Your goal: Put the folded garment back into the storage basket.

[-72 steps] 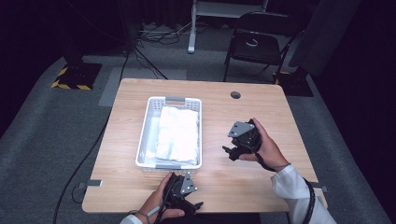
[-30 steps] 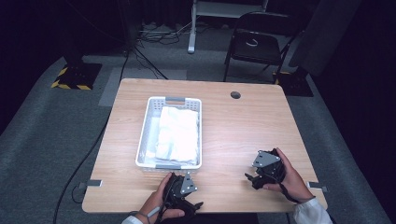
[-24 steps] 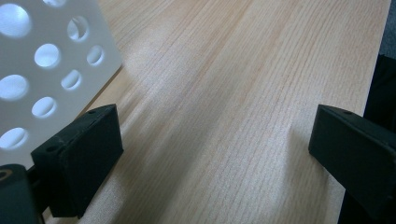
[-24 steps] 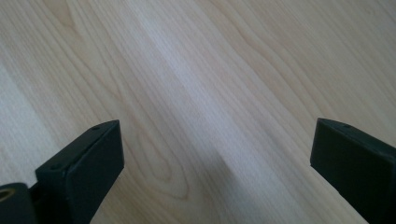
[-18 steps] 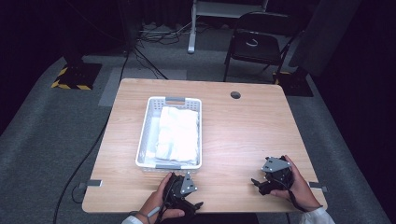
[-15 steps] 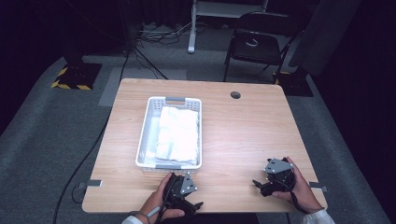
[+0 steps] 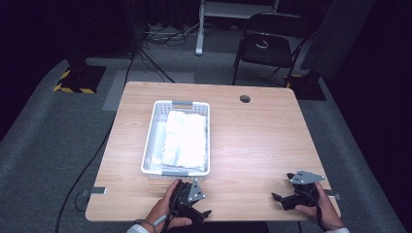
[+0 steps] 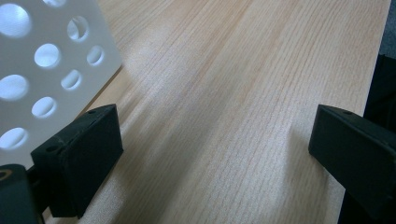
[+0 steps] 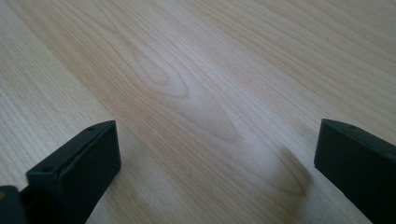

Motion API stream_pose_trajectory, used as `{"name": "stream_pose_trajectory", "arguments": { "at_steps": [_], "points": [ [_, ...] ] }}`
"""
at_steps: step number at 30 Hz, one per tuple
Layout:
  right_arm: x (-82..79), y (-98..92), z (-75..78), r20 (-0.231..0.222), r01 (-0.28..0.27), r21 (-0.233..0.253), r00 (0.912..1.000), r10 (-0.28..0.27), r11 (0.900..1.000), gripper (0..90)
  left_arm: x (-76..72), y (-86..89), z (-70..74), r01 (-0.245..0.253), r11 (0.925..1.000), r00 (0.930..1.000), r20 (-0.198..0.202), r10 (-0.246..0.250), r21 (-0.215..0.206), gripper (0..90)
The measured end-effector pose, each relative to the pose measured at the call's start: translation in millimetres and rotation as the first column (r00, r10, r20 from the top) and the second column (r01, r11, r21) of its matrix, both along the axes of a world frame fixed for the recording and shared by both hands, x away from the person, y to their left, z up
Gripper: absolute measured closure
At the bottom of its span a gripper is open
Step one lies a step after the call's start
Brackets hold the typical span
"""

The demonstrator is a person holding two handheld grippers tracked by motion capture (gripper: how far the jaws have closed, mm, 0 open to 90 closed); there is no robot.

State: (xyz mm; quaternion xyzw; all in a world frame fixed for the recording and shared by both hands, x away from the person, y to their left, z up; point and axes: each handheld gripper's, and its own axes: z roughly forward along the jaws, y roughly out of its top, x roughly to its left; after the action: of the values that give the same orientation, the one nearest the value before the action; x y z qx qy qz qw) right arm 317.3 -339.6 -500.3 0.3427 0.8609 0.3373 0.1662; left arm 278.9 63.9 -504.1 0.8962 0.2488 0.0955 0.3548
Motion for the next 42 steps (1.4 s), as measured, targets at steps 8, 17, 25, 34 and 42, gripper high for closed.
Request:
{"name": "stream_pose_trajectory", "arguments": {
  "at_steps": [8, 17, 25, 34, 42],
  "points": [
    [-4.4, -28.3, -3.0, -0.026, 0.088, 0.044, 0.9959, -0.087, 0.995, 0.2, -0.1, -0.1, -0.2, -0.001, 1.0, 1.0, 0.0, 0.001, -0.002, 2.8],
    [-6.4, -35.4, -3.0, -0.025, 0.099, 0.046, 0.9949, -0.098, 0.994, 0.2, 0.4, 0.0, 0.0, 0.003, 1.0, 1.0, -0.001, -0.003, 0.001, 2.7],
    [-6.0, -35.2, -3.0, -0.027, 0.099, 0.046, 0.9948, -0.098, 0.994, 0.1, 0.3, 0.0, 0.0, 0.003, 1.0, 1.0, -0.001, -0.003, 0.001, 2.7],
    [-4.5, -34.4, -3.0, -0.027, 0.092, 0.046, 0.9955, -0.09, 0.995, 0.2, 0.3, 0.0, 0.0, 0.003, 1.0, 1.0, 0.0, -0.003, 0.001, 2.7],
    [-4.5, -34.3, -3.1, -0.027, 0.091, 0.046, 0.9956, -0.09, 0.995, 0.2, 0.2, 0.0, -0.1, 0.003, 1.0, 1.0, 0.0, -0.003, 0.0, 2.7]
  ]
}}
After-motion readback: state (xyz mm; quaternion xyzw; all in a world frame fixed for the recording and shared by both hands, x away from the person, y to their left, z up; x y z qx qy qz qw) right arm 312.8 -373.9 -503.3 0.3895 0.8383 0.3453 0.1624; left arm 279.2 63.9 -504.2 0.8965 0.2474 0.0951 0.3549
